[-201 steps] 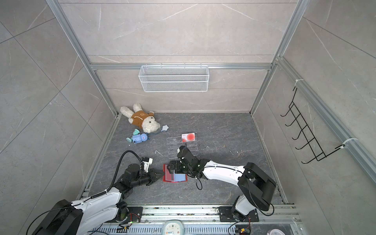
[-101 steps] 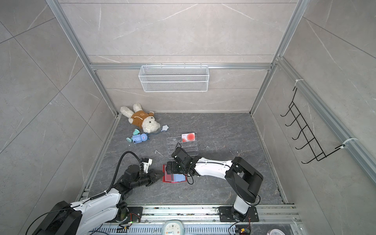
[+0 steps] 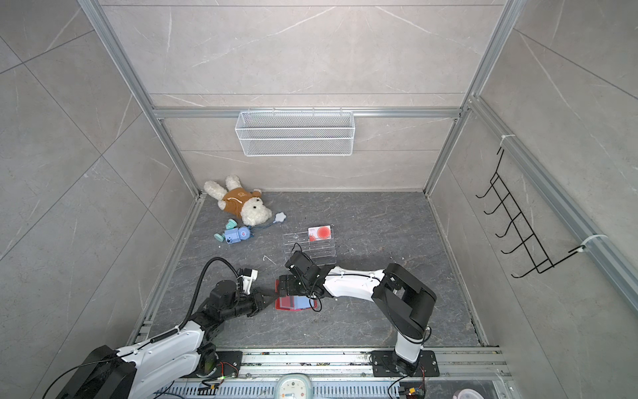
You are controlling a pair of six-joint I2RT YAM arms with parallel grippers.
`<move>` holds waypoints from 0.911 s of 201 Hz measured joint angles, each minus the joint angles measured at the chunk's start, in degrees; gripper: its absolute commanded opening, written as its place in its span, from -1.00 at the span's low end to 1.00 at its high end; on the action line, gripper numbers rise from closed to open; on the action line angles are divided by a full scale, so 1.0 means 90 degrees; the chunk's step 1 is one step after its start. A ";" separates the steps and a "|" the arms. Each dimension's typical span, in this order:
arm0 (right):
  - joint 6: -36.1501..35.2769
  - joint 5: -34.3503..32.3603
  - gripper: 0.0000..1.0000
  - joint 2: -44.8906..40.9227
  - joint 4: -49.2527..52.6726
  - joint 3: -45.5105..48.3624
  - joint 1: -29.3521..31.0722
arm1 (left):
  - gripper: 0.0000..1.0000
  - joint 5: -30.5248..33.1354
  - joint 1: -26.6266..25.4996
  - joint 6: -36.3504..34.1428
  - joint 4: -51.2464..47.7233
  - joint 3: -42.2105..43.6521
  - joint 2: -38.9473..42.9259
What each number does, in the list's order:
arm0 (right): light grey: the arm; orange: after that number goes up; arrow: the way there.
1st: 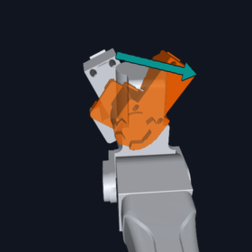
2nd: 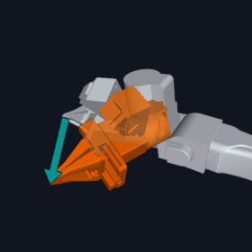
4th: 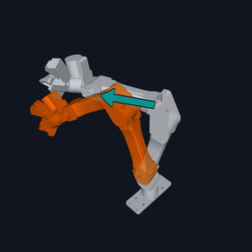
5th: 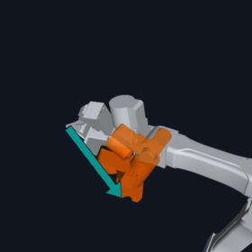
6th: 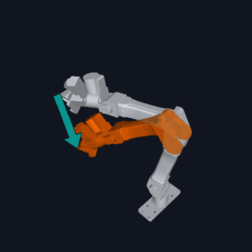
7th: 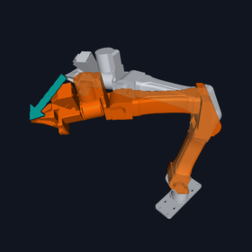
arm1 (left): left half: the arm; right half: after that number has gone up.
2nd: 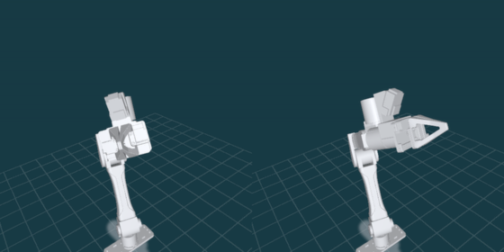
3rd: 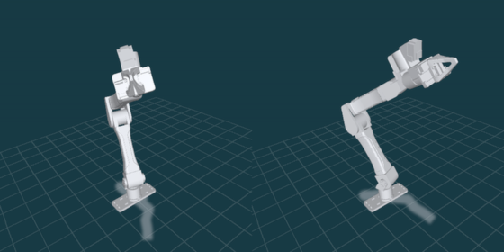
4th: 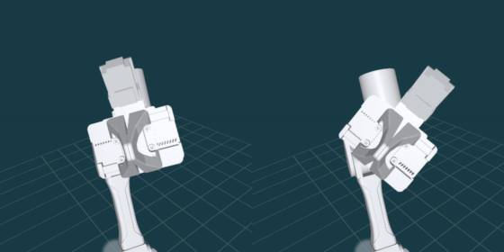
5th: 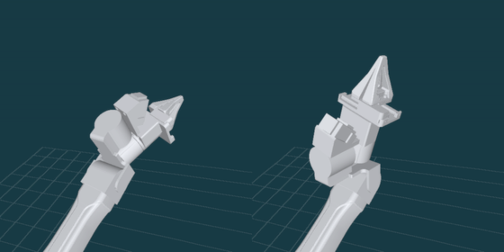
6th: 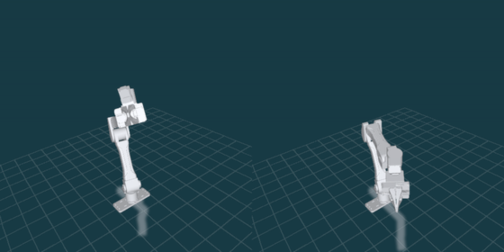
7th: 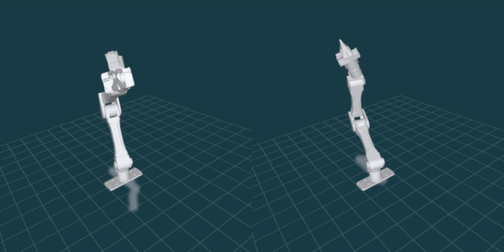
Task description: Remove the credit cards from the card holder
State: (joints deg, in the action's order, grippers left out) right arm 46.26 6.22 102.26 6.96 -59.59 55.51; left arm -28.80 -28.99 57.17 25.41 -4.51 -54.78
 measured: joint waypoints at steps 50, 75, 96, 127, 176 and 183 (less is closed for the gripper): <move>0.0000 -0.0049 0.72 0.0104 0.0024 -0.0049 0.0007 | -1.00 0.0022 0.0000 0.0000 -0.0034 0.0041 0.0019; -0.0002 -0.0112 0.64 0.0104 0.0061 -0.0046 0.0010 | -1.00 0.0022 0.0000 0.0000 -0.0034 0.0041 0.0027; -0.0029 -0.0126 0.58 0.0104 0.0066 -0.0046 0.0010 | -1.00 0.0022 0.0000 0.0000 -0.0034 0.0041 0.0032; -0.0046 -0.0194 0.52 0.0104 0.0068 -0.0046 0.0012 | -1.00 0.0022 0.0000 0.0000 -0.0036 0.0041 0.0041; -0.0068 -0.0272 0.39 0.0104 0.0092 -0.0049 0.0017 | -1.00 0.0024 0.0000 -0.0002 -0.0041 0.0063 0.0044; -0.0070 -0.0272 0.38 0.0104 0.0092 -0.0046 0.0024 | -1.00 0.0024 0.0000 -0.0002 -0.0041 0.0066 0.0046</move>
State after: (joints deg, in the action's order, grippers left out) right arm 45.63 3.77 103.20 7.79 -60.01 55.72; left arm -28.58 -28.99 57.14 25.04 -3.92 -54.37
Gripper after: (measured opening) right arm 0.702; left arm 0.045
